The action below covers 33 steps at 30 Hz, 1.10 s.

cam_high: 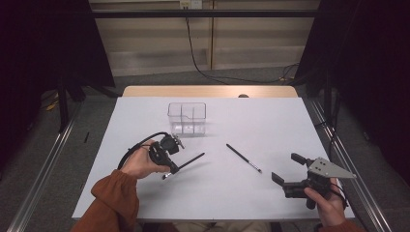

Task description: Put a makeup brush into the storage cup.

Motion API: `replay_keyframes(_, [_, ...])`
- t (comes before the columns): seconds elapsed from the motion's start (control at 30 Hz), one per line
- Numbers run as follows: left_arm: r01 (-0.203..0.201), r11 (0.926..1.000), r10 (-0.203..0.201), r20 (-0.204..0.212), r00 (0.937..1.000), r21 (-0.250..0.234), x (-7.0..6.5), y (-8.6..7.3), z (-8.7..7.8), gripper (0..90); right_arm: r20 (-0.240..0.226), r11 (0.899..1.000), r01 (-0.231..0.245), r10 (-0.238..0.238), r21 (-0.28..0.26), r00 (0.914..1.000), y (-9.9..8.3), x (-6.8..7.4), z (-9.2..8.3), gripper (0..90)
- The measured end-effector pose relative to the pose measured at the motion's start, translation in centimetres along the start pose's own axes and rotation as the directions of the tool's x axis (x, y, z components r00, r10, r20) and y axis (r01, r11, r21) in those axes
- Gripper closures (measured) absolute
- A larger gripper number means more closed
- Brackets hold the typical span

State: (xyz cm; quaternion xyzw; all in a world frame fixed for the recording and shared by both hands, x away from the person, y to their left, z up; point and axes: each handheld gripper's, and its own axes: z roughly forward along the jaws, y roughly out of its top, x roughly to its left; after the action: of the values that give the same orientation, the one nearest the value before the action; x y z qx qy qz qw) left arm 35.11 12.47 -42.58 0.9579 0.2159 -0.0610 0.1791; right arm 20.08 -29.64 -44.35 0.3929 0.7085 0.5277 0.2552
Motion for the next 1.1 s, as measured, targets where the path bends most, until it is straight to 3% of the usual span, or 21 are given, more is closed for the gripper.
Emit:
replay_keyframes(0.2, [0.039, 0.9941, -0.037, 0.018, 0.9992, -0.101, 0.5, -0.7, -1.0, 84.3, 0.001, 1.000, 0.000, 0.000, -0.001, 1.0000, 0.0, 0.0, 0.0, 0.4])
replay_keyframes(0.4, [0.084, 0.9716, -0.080, 0.027, 0.9964, -0.221, 0.6, -1.7, -1.5, 84.3, 0.003, 1.000, 0.000, 0.000, -0.005, 1.0000, 0.0, 0.0, 0.0, 0.4])
replay_keyframes(0.47, [0.084, 0.9640, -0.085, 0.007, 0.9964, -0.252, 0.5, -1.9, -1.6, 84.3, 0.001, 1.000, 0.000, 0.000, -0.004, 1.0000, 0.0, 0.0, 0.0, 0.4])
replay_keyframes(0.53, [0.088, 0.9585, -0.090, 0.004, 0.9959, -0.271, 0.5, -2.0, -1.7, 84.3, 0.000, 1.000, 0.000, 0.000, -0.004, 1.0000, 0.0, 0.0, 0.0, 0.4])
replay_keyframes(0.57, [0.077, 0.9591, -0.081, -0.003, 0.9967, -0.272, 0.5, -2.1, -1.8, 84.2, 0.001, 1.000, 0.000, 0.000, -0.005, 1.0000, 0.0, 0.0, 0.0, 0.4])
replay_keyframes(0.73, [0.087, 0.9408, -0.099, -0.021, 0.9949, -0.328, 0.4, -2.3, -1.8, 84.3, 0.000, 1.000, 0.001, -0.001, -0.005, 1.0000, 0.0, 0.0, 0.0, 0.4])
replay_keyframes(0.8, [0.092, 0.9275, -0.108, -0.024, 0.9939, -0.362, 0.4, -2.5, -1.9, 84.2, 0.000, 1.000, -0.001, 0.001, -0.005, 1.0000, 0.0, 0.0, 0.0, 0.3])
replay_keyframes(0.9, [0.085, 0.9007, -0.105, -0.024, 0.9942, -0.426, 0.2, -2.8, -2.1, 84.2, 0.001, 1.000, 0.000, 0.000, -0.007, 1.0000, 0.0, 0.0, -0.1, 0.3])
replay_keyframes(1.03, [0.045, 0.8669, -0.079, -0.046, 0.9959, -0.496, -0.1, -2.9, -2.2, 84.2, -0.001, 1.000, -0.002, 0.002, -0.005, 1.0000, 0.0, 0.0, 0.0, 0.4])
replay_keyframes(1.1, [0.042, 0.8449, -0.076, -0.042, 0.9963, -0.533, -0.2, -3.0, -2.4, 84.2, -0.001, 1.000, 0.000, 0.000, -0.006, 1.0000, 0.0, 0.0, 0.0, 0.4])
